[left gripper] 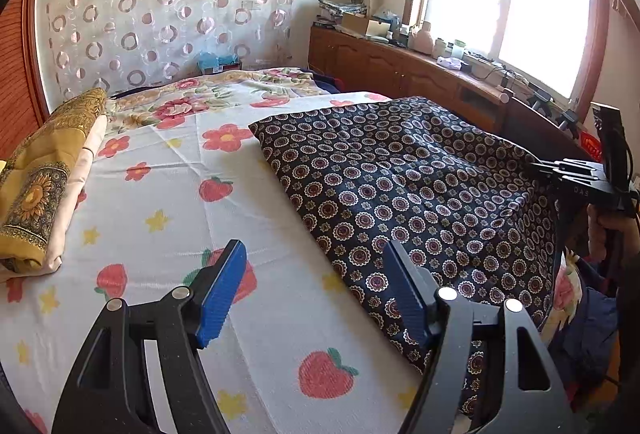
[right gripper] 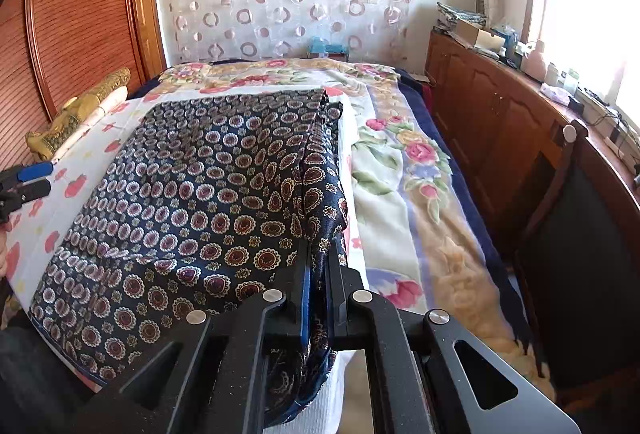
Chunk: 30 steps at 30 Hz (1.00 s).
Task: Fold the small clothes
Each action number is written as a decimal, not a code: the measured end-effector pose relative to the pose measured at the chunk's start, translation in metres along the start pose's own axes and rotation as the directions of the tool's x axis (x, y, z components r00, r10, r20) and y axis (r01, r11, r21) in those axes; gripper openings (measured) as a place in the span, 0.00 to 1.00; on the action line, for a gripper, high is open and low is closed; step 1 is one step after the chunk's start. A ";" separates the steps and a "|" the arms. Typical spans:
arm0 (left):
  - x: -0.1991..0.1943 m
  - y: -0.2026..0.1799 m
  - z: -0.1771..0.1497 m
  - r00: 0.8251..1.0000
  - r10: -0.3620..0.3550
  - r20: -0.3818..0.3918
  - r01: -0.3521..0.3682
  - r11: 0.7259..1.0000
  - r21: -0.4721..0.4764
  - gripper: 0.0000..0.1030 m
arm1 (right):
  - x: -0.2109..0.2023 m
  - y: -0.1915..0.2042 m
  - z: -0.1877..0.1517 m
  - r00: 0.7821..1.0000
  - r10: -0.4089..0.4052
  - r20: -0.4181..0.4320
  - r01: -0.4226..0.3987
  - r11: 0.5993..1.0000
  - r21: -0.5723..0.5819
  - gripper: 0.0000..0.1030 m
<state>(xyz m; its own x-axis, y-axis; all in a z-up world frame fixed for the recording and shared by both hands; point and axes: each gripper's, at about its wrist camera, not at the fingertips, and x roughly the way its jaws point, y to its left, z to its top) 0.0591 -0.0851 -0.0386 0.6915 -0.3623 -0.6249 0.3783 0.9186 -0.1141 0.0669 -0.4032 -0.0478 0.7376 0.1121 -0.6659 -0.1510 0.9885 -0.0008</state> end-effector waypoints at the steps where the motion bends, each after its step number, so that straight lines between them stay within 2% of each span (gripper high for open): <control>1: 0.000 0.000 0.000 1.000 0.001 -0.001 -0.001 1.000 0.000 0.69 | -0.003 -0.002 0.001 1.000 -0.006 0.008 0.006 1.000 -0.001 0.18; 6: 0.001 -0.001 0.002 1.000 0.007 -0.005 -0.007 1.000 0.004 0.69 | -0.010 -0.006 0.008 0.999 -0.013 0.049 0.013 1.000 0.013 0.35; 11: 0.007 0.002 0.010 1.000 0.015 -0.009 -0.014 1.000 0.020 0.69 | -0.006 -0.006 0.026 0.998 -0.005 0.066 0.006 1.000 -0.014 0.40; 13: 0.012 0.005 0.018 1.000 0.021 -0.014 -0.021 0.999 0.028 0.69 | 0.005 -0.008 0.038 0.998 0.031 0.058 -0.030 0.999 -0.025 0.41; 17: 0.030 0.011 0.039 0.999 0.024 -0.027 -0.022 0.999 0.041 0.69 | 0.035 -0.017 0.065 0.998 0.058 0.039 -0.057 0.998 -0.026 0.49; 22: 0.052 0.018 0.064 0.999 0.028 -0.040 -0.027 0.999 0.030 0.69 | 0.082 -0.028 0.086 0.998 0.061 -0.033 -0.062 0.998 -0.032 0.50; 30: 0.099 0.032 0.086 0.994 0.048 -0.098 -0.047 0.999 0.017 0.69 | 0.132 -0.044 0.127 0.992 0.101 -0.077 -0.104 0.994 -0.034 0.50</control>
<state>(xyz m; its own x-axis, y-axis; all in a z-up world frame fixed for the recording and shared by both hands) 0.1922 -0.1053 -0.0373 0.6455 -0.3005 -0.7021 0.3556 0.9319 -0.0719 0.2550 -0.4191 -0.0407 0.6660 0.2032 -0.7177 -0.2492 0.9675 0.0426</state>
